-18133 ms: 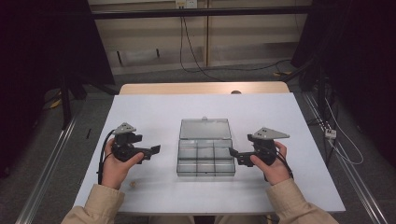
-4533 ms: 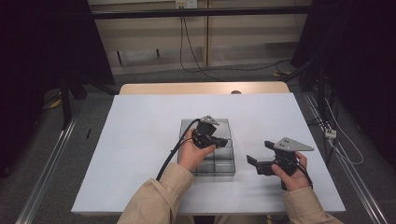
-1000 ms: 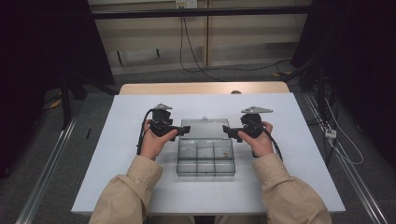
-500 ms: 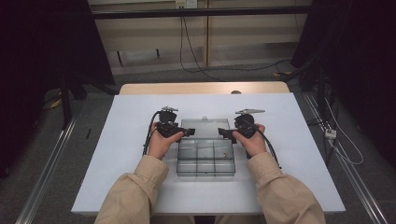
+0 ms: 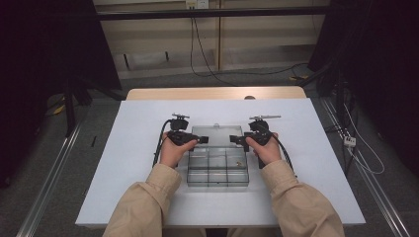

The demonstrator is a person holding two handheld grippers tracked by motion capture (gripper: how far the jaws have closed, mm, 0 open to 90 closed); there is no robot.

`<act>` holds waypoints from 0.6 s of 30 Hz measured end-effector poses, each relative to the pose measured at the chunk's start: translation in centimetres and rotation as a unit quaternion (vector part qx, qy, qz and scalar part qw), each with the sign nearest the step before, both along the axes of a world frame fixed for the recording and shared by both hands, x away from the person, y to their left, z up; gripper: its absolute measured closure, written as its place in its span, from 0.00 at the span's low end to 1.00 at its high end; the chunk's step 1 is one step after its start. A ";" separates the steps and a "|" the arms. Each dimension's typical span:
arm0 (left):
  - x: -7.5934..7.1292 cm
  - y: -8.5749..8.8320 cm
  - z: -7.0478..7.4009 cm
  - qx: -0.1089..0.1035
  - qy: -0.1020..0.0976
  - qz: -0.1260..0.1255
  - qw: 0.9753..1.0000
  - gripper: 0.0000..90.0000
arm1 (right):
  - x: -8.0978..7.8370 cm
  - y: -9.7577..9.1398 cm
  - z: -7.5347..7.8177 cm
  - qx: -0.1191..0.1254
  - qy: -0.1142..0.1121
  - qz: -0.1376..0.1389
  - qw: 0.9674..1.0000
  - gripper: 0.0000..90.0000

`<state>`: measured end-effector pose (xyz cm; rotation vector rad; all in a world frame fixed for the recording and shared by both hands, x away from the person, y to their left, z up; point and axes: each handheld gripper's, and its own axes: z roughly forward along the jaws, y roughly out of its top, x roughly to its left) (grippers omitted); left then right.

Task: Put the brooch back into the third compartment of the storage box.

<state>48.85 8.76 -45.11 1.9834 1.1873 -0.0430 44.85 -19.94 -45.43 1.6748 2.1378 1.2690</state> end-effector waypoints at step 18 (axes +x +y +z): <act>-0.1 -0.1 0.4 -0.023 0.014 0.009 1.000 0.25 | 0.0 0.4 0.1 0.041 0.026 0.007 0.999 0.32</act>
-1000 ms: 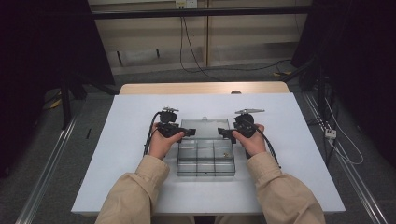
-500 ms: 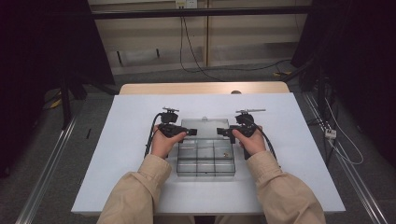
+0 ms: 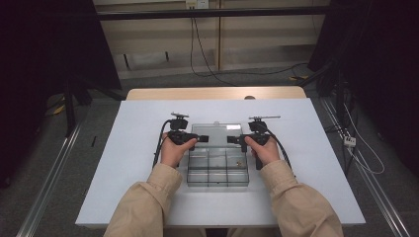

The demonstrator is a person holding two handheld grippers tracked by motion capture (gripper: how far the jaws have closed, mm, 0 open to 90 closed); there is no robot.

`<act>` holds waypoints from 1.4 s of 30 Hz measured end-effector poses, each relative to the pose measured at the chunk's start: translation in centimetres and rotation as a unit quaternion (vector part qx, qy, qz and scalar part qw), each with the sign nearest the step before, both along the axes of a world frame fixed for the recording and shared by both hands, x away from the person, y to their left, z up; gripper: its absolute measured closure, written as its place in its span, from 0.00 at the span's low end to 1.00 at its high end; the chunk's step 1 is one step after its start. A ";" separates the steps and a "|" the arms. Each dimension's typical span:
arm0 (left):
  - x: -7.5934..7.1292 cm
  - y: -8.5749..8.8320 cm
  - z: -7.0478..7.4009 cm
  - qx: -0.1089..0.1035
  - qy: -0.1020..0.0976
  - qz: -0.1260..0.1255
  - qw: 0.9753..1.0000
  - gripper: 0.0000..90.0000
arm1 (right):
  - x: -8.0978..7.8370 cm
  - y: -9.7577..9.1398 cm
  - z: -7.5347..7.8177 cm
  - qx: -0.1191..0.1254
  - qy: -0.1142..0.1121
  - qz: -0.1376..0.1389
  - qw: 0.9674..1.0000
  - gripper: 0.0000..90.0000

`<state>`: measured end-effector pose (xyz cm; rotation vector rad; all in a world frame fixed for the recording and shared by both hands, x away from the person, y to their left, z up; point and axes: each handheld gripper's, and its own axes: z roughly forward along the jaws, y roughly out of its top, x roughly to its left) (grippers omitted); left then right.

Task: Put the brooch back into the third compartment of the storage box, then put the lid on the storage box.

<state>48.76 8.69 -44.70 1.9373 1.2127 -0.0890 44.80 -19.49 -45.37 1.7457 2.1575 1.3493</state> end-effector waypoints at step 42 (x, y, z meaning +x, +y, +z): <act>-4.9 1.6 5.2 0.002 -0.157 -0.064 0.985 0.60 | -4.9 -0.7 4.4 -0.064 -0.172 0.074 0.980 0.63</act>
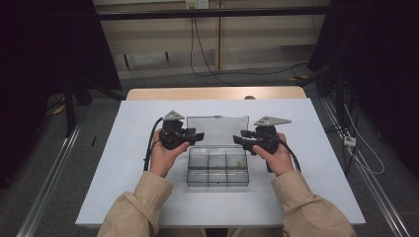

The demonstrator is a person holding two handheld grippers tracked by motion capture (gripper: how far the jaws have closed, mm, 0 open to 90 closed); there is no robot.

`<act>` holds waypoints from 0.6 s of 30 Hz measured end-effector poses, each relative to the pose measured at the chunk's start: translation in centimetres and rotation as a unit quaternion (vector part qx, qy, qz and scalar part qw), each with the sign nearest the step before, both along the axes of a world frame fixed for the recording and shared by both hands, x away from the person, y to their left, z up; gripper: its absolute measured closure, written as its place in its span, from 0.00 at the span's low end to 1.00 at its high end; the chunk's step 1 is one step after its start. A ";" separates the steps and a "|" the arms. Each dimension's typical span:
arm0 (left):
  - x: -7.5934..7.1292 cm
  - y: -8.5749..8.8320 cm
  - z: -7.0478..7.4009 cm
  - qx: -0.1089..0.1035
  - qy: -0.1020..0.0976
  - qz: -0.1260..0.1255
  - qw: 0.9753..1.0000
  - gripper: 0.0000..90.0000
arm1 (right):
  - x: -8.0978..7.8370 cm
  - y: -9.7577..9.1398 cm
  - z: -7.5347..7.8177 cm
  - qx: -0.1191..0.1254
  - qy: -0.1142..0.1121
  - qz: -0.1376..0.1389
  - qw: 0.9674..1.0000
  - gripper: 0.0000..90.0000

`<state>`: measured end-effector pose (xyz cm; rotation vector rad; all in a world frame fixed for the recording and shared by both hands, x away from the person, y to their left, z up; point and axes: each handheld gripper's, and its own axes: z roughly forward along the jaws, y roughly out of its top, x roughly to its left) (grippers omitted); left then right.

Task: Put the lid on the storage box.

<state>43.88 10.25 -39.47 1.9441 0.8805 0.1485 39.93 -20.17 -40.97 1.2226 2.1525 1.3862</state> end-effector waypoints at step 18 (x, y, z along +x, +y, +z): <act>-2.1 0.4 0.1 0.007 -0.019 -0.027 0.999 0.58 | -2.3 -0.5 0.1 0.010 -0.001 0.008 1.000 0.52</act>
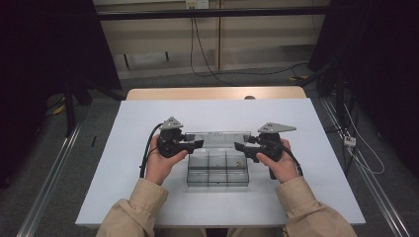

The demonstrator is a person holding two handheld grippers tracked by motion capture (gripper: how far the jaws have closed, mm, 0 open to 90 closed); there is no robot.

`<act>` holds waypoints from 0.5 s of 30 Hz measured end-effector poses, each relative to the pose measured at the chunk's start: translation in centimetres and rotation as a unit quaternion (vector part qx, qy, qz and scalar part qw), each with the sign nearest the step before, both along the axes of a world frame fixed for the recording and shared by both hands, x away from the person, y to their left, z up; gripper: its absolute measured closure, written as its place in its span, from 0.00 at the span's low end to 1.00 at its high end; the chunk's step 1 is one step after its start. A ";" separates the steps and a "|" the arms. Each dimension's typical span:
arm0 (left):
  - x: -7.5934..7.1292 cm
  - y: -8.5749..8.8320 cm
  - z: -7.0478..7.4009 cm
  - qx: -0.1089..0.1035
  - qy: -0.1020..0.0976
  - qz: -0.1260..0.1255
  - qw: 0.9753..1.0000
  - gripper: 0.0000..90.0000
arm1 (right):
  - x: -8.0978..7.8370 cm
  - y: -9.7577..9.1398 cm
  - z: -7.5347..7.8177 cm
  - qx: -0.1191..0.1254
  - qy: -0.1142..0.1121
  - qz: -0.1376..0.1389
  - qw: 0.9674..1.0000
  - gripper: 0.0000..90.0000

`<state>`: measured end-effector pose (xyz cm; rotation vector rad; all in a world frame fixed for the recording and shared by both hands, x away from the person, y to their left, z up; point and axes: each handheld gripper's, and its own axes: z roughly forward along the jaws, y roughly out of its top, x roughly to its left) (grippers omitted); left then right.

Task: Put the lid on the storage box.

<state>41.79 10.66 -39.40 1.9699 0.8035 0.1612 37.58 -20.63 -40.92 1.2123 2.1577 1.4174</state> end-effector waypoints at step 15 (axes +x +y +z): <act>-0.6 0.4 0.1 0.004 -0.007 -0.005 1.000 0.58 | -2.3 -2.4 -0.1 0.003 0.010 -0.012 1.000 0.54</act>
